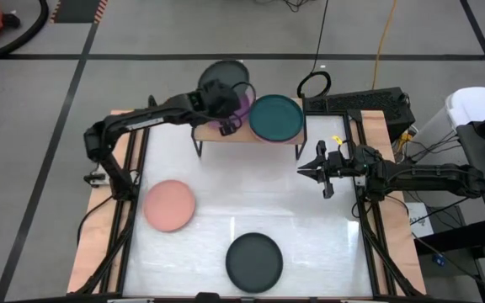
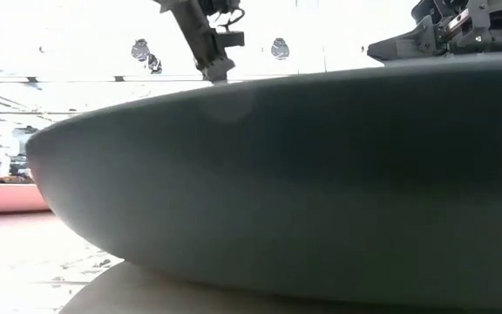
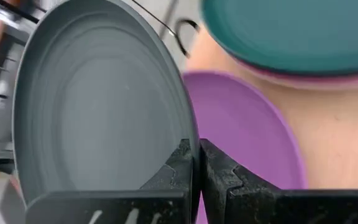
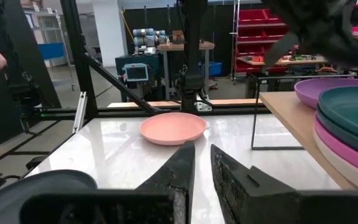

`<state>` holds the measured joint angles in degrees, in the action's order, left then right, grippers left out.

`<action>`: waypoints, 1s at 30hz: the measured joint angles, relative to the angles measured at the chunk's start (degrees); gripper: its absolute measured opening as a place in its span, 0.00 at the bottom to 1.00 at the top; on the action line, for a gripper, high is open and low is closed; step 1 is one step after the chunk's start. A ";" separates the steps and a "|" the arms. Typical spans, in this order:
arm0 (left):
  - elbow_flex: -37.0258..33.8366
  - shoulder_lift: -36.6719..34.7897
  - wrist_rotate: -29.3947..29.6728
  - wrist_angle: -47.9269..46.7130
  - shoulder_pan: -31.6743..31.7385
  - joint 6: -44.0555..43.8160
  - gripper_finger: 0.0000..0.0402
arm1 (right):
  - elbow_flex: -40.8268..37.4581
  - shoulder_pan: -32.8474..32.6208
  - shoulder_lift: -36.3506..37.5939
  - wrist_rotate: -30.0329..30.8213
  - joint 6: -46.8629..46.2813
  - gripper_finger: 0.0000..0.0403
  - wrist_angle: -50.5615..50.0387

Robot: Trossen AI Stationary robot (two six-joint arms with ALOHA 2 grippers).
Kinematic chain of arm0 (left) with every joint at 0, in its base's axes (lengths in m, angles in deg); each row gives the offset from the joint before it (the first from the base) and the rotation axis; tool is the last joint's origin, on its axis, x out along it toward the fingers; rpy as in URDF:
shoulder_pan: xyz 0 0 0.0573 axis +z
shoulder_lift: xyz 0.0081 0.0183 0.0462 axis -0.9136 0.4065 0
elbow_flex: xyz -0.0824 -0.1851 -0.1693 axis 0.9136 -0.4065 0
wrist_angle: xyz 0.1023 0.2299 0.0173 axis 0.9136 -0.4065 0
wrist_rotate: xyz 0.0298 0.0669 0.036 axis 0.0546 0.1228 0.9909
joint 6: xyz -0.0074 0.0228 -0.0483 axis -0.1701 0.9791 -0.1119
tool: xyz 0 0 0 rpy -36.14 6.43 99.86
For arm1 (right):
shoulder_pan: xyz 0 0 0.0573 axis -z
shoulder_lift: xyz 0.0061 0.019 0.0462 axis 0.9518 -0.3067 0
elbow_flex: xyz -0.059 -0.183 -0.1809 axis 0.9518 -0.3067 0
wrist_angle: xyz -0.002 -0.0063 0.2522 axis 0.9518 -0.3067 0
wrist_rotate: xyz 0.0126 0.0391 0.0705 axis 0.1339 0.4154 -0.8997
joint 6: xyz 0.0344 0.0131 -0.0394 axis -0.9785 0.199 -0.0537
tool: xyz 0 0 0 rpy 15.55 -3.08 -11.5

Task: Place and stack plates onto a shelf
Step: Stack the top black plate on top of the purple plate on the shelf

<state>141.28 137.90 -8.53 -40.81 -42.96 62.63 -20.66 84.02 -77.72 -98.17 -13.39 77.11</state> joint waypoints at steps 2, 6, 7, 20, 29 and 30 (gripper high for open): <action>0.00 1.20 -1.45 -1.81 0.19 -0.21 0.03 | 0.00 0.00 0.00 -0.03 -0.47 0.09 0.00; 0.00 1.90 -5.78 -4.77 0.00 -1.86 0.03 | 0.00 0.00 0.00 -0.03 -0.41 0.09 0.02; 0.00 1.90 -7.03 -5.56 -0.06 -2.64 0.03 | 0.00 0.00 0.00 -0.03 -0.31 0.09 0.02; 0.13 1.88 -13.31 -11.86 -0.92 -10.36 0.08 | -0.02 0.00 0.00 -0.05 0.29 0.09 0.07; 0.03 1.75 -14.78 -12.38 -2.11 -13.55 0.26 | -0.02 0.00 0.00 -0.05 -0.18 0.09 0.24; 0.02 1.56 -14.76 -12.46 -2.14 -13.94 0.29 | -0.02 0.00 0.00 -0.05 -0.17 0.09 0.24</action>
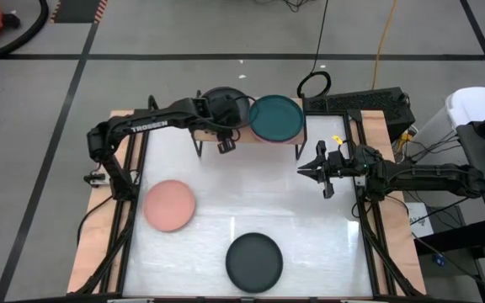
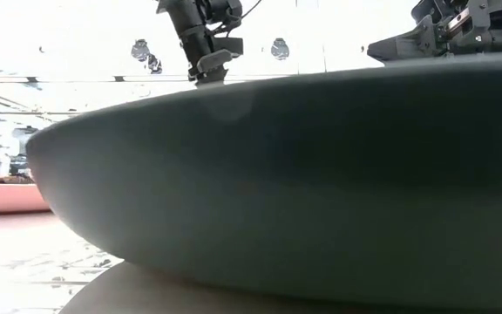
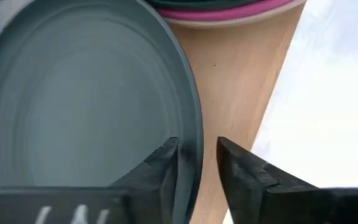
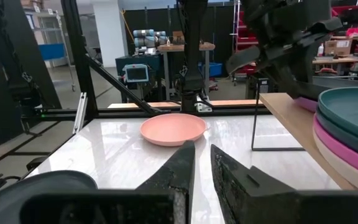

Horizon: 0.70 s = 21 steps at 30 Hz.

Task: Place and stack plates onto a shelf
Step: Stack the top black plate on top of the purple plate on the shelf, then stack the black plate on top of the black plate on the shelf

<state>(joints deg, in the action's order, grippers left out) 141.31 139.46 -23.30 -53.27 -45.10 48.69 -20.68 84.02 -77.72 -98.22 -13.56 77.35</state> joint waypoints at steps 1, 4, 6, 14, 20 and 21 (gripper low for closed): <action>0.00 -0.19 0.05 0.10 -0.07 -0.05 0.32 | 0.00 0.00 0.00 0.00 0.01 0.09 0.00; 0.00 -1.05 0.53 0.02 -0.38 -0.08 0.40 | 0.00 0.00 0.00 -0.02 -0.01 0.09 -0.04; 0.25 -1.40 1.13 0.23 -0.80 -0.05 0.44 | 0.00 0.00 0.02 -0.02 0.00 0.09 -0.25; 3.32 -7.75 1.69 1.77 -3.76 -4.03 0.51 | 0.00 0.00 -0.33 -0.02 0.22 0.10 -0.77; -1.07 -15.83 -0.09 16.82 -11.18 -1.76 0.51 | 0.00 0.00 -1.23 0.00 2.28 0.10 -1.90; -2.66 -16.94 1.24 18.66 -12.57 -1.47 0.51 | 0.00 0.00 -1.62 0.00 2.37 0.10 -1.76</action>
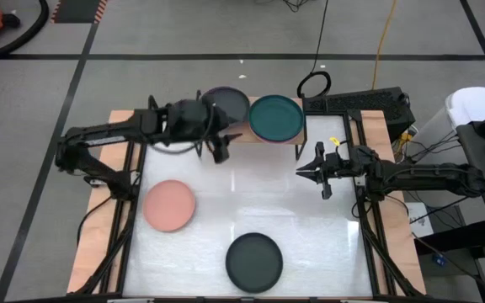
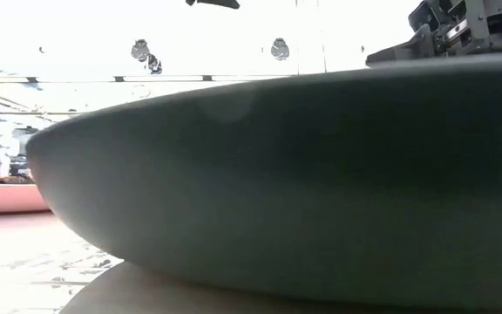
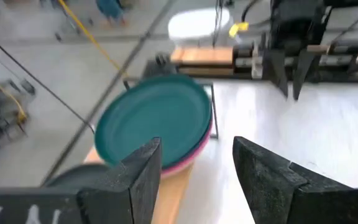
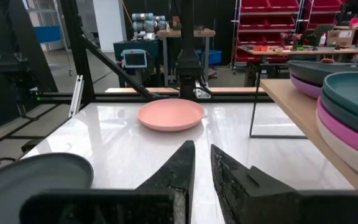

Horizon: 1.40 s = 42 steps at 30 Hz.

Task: Place and stack plates onto a shelf
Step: Stack the black plate on top of the black plate on the shelf

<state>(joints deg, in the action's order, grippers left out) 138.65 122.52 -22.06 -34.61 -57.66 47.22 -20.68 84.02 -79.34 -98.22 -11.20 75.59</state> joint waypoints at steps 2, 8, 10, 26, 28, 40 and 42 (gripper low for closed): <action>-4.20 -2.33 2.59 6.02 -2.37 0.15 0.51 | 0.00 0.00 -0.11 0.00 0.00 0.10 -0.14; -22.25 -8.81 3.50 31.91 -9.45 -0.32 0.51 | 0.00 -0.23 -0.48 -0.02 -0.28 0.10 -0.23; -28.53 -9.82 3.54 41.64 -11.51 -0.53 0.51 | 0.00 -0.94 -0.48 -0.13 -0.61 0.10 -0.22; -52.41 -10.02 4.00 76.04 -17.84 -3.83 0.51 | 7.54 -13.13 -13.42 -0.94 0.39 0.10 0.32; -52.46 -10.02 4.00 76.06 -17.84 -3.20 0.51 | 9.20 -14.28 -17.37 -0.98 -0.01 0.10 0.45; -52.46 -10.02 4.00 74.66 -17.78 -2.53 0.51 | 21.19 -22.58 -41.57 -1.31 -2.38 0.25 0.07; -52.45 -10.02 4.00 74.26 -17.76 -2.91 0.51 | 22.64 -23.64 -45.26 -1.34 -2.38 0.29 0.14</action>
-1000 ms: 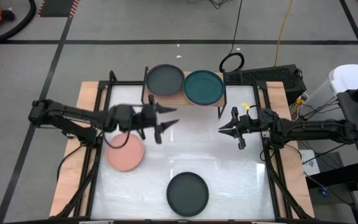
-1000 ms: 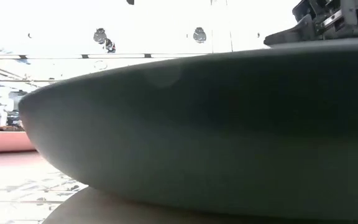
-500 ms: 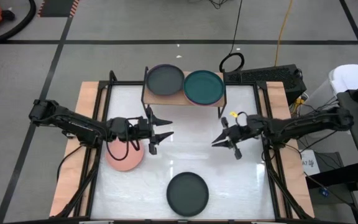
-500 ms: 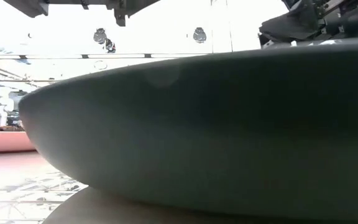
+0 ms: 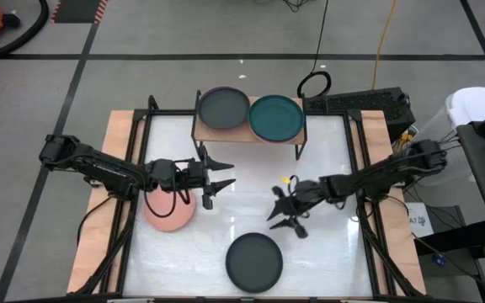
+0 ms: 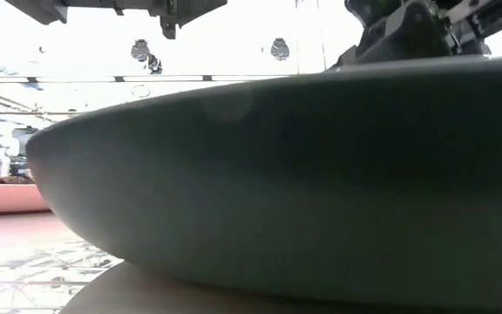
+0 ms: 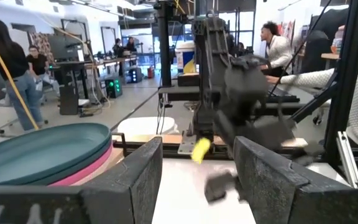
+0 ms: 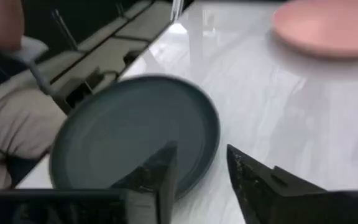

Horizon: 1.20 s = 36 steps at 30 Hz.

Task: Place and stack plates onto a shelf
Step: Stack the black plate on top of the black plate on the shelf

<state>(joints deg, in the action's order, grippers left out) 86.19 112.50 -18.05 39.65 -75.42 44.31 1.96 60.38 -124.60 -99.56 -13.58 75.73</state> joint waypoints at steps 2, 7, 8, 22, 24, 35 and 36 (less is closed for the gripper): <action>-0.01 0.00 0.00 0.13 0.00 -0.16 0.51 | 0.95 -0.80 -3.52 0.07 -0.49 0.33 1.54; 0.00 0.00 0.00 0.05 0.00 -0.97 0.51 | 2.96 -2.12 -12.95 0.09 -3.10 0.40 9.91; 0.00 0.00 0.00 0.01 0.00 -1.02 0.51 | 3.57 -2.39 -14.72 0.07 -3.59 0.40 10.40; 0.01 0.00 0.00 -0.08 0.00 -1.44 0.51 | 10.82 -5.20 -28.19 0.25 -6.25 0.41 9.50; 0.00 0.00 0.00 -0.24 0.00 -1.44 0.51 | 10.84 -5.08 -28.15 1.18 -6.43 0.41 9.28; 0.01 0.00 0.00 -0.48 0.00 -1.66 0.51 | 10.84 -3.84 -22.19 3.48 -4.20 0.41 8.67; 0.00 0.00 0.00 -0.48 0.00 -1.66 0.51 | 10.84 -3.77 -21.66 4.02 -3.90 0.41 8.39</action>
<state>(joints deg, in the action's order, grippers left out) 86.20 112.50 -18.05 39.16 -75.42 42.65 12.80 56.61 -146.26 -95.54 -17.48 84.12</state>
